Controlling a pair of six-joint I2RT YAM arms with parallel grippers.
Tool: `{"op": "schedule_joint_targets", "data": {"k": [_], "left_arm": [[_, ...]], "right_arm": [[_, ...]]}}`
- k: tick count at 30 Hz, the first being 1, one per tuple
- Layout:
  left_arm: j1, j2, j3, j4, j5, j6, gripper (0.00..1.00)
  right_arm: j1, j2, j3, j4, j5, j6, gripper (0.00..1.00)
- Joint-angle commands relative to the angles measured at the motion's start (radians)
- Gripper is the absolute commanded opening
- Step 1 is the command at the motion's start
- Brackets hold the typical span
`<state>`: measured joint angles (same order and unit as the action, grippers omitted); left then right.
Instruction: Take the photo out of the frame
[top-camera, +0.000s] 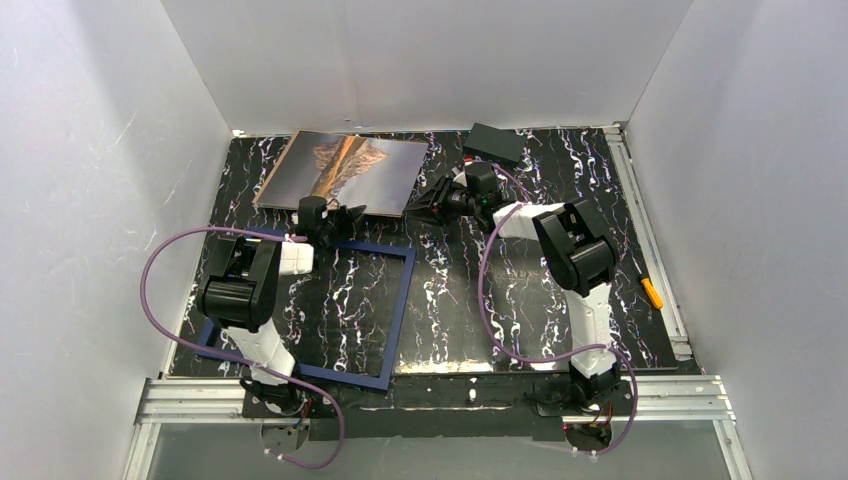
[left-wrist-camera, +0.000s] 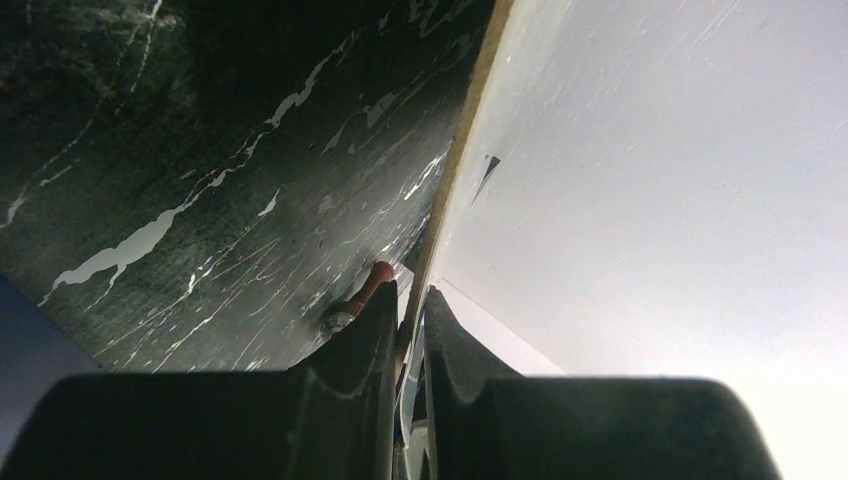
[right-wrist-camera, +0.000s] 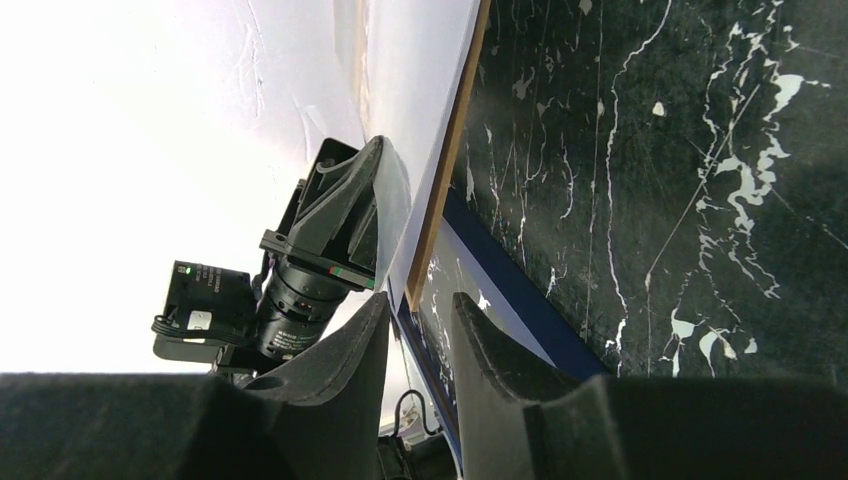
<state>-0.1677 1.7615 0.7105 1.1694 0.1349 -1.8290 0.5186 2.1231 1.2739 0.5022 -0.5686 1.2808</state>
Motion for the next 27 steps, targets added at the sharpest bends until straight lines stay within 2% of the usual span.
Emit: {"op": "schedule_joint_targets", "data": {"k": [1,10,15,27], "left_arm": [[-0.009,-0.025,-0.009,-0.066,0.048,-0.013,0.0],[-0.008,-0.023,-0.014,-0.058,0.049,-0.017,0.0],[-0.008,-0.019,-0.006,-0.052,0.049,-0.025,0.0],[-0.009,-0.016,0.001,-0.051,0.051,-0.03,0.0]], "right_arm": [[0.007,-0.007,0.053,0.056,-0.014,0.015,0.36],[0.016,0.031,0.106,0.056,-0.022,0.039,0.31],[0.02,0.047,0.114,0.053,-0.02,0.038,0.25],[0.024,0.046,0.088,0.025,-0.008,0.013,0.25]]}}
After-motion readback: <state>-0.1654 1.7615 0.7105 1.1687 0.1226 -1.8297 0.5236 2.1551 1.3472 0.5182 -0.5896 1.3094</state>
